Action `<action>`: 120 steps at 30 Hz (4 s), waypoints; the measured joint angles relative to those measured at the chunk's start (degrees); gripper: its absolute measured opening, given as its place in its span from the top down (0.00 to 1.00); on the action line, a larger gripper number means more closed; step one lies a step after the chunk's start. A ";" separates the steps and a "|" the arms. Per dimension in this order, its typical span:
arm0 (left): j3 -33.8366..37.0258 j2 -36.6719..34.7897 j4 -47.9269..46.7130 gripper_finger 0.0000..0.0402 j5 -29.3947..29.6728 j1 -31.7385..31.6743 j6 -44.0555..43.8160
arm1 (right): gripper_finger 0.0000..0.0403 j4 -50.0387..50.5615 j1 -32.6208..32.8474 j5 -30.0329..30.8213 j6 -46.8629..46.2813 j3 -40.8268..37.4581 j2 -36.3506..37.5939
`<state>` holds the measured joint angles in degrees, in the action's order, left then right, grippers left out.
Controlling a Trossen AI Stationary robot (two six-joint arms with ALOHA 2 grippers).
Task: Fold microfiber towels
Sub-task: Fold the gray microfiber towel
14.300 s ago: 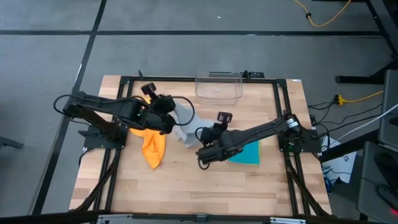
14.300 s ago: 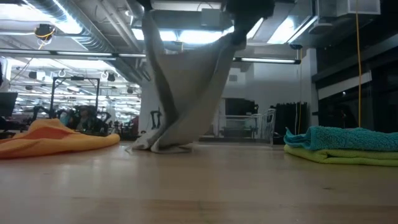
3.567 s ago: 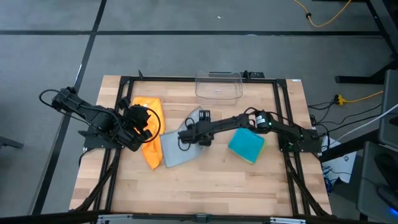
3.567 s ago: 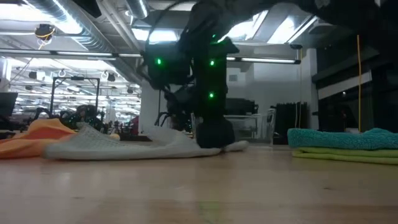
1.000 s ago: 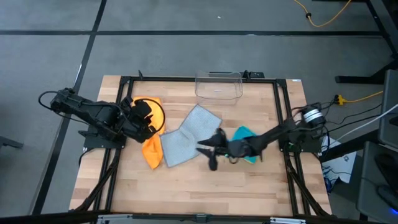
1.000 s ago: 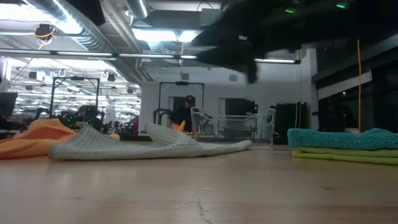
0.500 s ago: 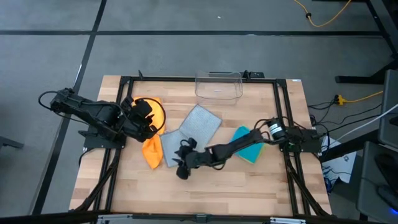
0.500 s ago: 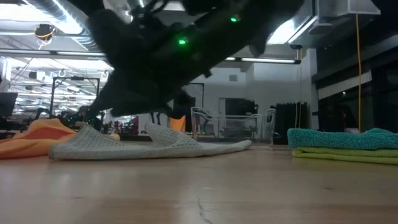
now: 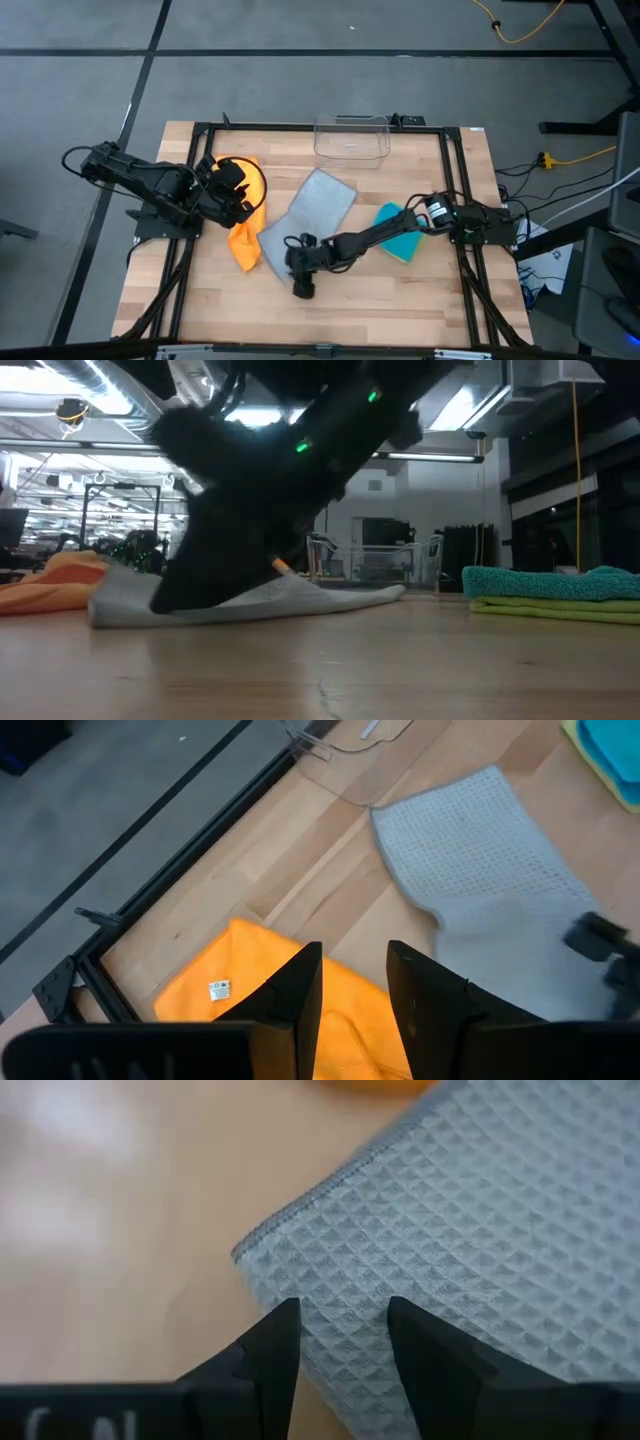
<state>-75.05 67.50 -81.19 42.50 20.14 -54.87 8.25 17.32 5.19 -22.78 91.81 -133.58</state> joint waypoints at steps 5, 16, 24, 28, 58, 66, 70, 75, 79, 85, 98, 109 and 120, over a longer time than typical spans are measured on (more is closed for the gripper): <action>0.00 -0.01 -0.02 0.74 0.00 0.00 0.01 | 0.60 10.80 1.87 -7.57 6.98 -0.16 3.05; 0.00 0.00 0.66 0.74 -0.26 0.00 0.02 | 0.60 24.49 7.70 -16.79 7.19 -0.75 10.98; 0.42 1.16 15.28 0.74 -10.84 1.28 10.57 | 0.60 27.57 14.15 -0.70 1.49 -0.59 18.17; 5.01 3.77 29.51 0.74 -20.38 5.78 20.25 | 0.60 27.53 17.75 7.80 -1.02 -0.58 18.14; 18.67 34.34 69.48 0.52 -30.23 18.27 34.51 | 0.32 11.93 17.88 11.69 -5.97 -9.84 17.74; 18.62 36.96 68.58 0.49 -26.72 20.75 36.55 | 0.31 -0.77 17.75 11.70 4.21 -15.39 17.07; 18.55 38.41 68.94 0.49 -25.27 20.76 36.24 | 0.31 -1.53 17.75 9.71 6.63 -15.41 14.15; 18.45 38.92 69.11 0.49 -25.21 20.59 35.79 | 0.31 -1.90 17.75 8.25 6.17 -15.50 11.14; 18.45 39.00 69.11 0.49 -25.53 20.54 35.65 | 0.33 -1.93 17.56 8.63 2.45 -15.33 10.40; 18.47 39.06 68.15 0.50 -27.12 19.48 33.70 | 0.44 -1.33 16.86 8.77 -3.41 -15.15 9.96; 18.55 39.88 67.26 0.76 -28.03 16.06 33.40 | 0.75 -0.90 16.64 9.53 -5.56 -15.28 9.75; 17.69 40.72 66.26 0.99 -28.29 16.58 30.86 | 0.93 -1.13 16.66 10.83 -10.92 -15.21 9.71; 10.77 37.30 56.90 1.00 -31.20 18.99 24.60 | 0.98 11.55 18.75 12.95 -13.59 -5.08 9.16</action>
<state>-64.28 104.80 -24.29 11.30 39.13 -30.27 19.80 36.07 18.15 -36.38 86.73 -124.42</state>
